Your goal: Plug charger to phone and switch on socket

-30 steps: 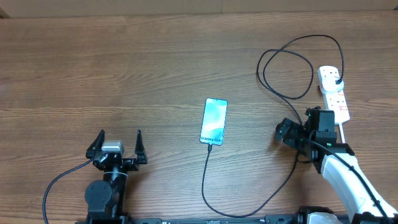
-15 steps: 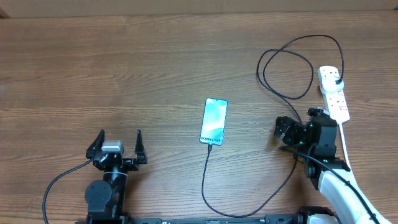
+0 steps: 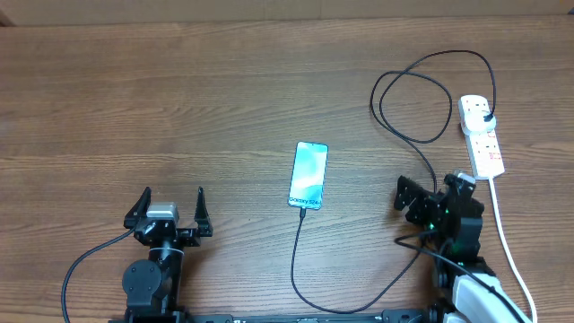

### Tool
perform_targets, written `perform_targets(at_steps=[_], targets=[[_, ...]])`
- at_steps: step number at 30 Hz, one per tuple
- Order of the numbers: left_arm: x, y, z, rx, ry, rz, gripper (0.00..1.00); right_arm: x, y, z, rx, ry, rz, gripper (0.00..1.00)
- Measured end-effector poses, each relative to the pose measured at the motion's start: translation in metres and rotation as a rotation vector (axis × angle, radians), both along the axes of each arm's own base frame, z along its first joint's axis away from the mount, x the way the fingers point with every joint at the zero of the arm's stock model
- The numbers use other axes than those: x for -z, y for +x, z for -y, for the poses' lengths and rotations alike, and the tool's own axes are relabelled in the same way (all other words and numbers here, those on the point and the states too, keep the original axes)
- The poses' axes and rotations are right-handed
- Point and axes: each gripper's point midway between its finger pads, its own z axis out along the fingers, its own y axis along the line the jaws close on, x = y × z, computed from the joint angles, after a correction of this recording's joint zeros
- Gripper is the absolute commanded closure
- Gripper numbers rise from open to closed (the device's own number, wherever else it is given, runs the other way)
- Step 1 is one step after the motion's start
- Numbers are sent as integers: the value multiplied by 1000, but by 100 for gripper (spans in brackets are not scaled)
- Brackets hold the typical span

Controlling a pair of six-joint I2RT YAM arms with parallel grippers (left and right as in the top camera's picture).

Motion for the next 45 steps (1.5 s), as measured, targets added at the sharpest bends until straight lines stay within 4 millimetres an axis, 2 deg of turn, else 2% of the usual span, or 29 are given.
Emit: perform_targets(at_steps=[7,12,21,38,45], targets=[[0,0,0,0,0,0,0,4,-9,-1,-2,1,2,0],[0,0,0,0,0,0,0,14,-20,-1,1,0,-37,0],[0,0,0,0,0,0,0,14,-31,-1,0,-1,-58,0],[0,0,0,0,0,0,1,-8,-38,-3,-4,-6,13,0],[0,0,0,0,0,0,0,-32,-32,-26,-127,-53,123,0]])
